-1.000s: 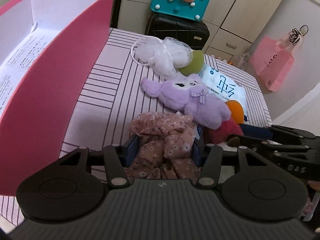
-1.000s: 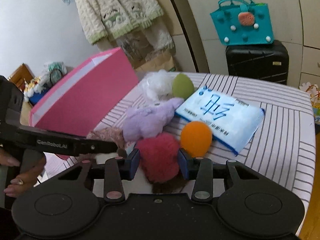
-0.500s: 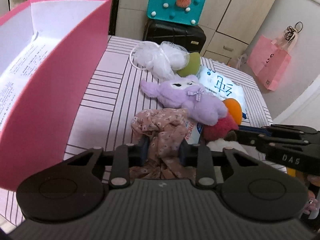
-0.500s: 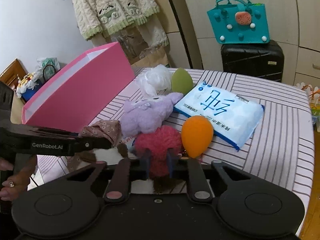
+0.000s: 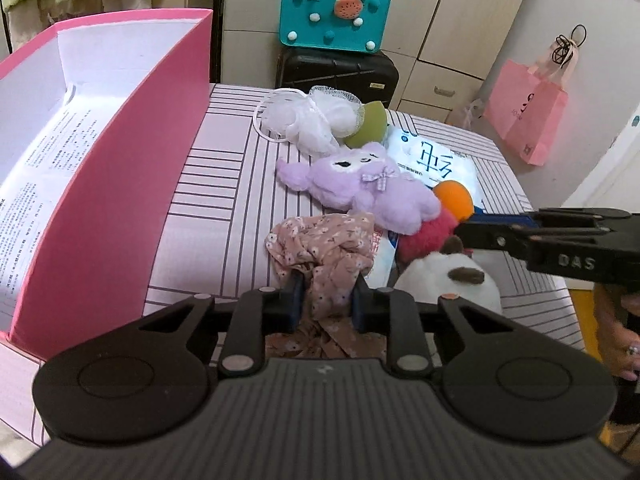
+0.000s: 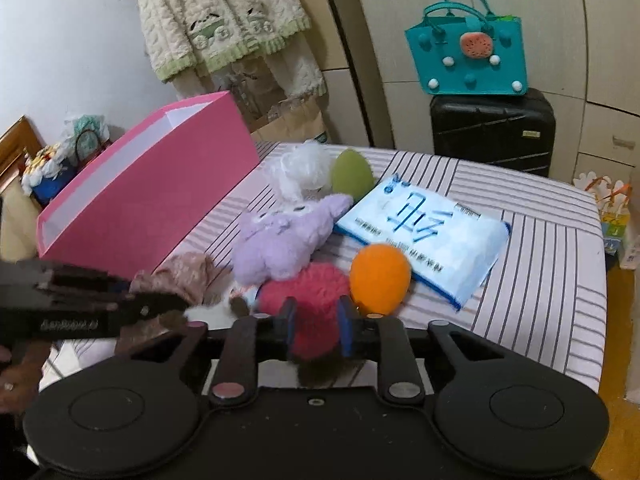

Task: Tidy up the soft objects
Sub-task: 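Carry the scrunchie with the left tool while the right tool carries the sponge into the pink box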

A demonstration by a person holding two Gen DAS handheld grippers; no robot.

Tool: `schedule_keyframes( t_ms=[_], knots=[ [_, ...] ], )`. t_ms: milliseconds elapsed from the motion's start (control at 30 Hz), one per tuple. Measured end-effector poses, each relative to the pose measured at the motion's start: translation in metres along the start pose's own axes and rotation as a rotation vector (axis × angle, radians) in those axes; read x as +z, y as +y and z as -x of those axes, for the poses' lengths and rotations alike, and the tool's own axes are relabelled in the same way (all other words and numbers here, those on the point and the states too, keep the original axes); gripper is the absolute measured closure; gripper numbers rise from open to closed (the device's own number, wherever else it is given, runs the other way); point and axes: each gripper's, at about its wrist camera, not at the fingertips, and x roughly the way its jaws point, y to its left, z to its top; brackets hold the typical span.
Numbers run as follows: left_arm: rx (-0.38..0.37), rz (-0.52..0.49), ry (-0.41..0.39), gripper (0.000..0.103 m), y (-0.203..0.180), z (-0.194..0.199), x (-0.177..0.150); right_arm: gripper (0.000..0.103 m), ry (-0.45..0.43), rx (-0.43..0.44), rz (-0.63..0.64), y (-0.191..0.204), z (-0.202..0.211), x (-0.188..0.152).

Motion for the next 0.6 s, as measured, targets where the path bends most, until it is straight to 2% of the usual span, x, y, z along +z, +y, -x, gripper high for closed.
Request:
schedule_keyframes(
  t_ms=[167, 267, 400, 467, 500, 600],
  knots=[
    [0.013, 0.002, -0.017, 0.08, 0.003, 0.001, 0.004, 0.076, -0.016, -0.093, 0.018, -0.002, -0.005, 0.008],
    [0.01, -0.003, -0.012, 0.08, 0.001, -0.001, 0.006, 0.076, -0.019, -0.08, -0.011, -0.01, -0.008, 0.012],
    [0.002, -0.023, -0.006, 0.08, -0.001, 0.001, 0.005, 0.068, -0.04, -0.083, -0.044, -0.012, -0.002, 0.013],
    [0.002, -0.03, -0.004, 0.08, -0.001, 0.002, 0.004, 0.064, -0.058, -0.113, -0.045, -0.012, 0.002, 0.013],
    [0.003, -0.034, -0.004, 0.08, -0.002, 0.003, 0.004, 0.058, -0.065, -0.127, -0.043, -0.013, 0.003, 0.013],
    [0.006, -0.044, -0.003, 0.08, -0.004, 0.004, 0.003, 0.056, -0.054, -0.17, -0.048, -0.019, -0.007, 0.015]
  ],
)
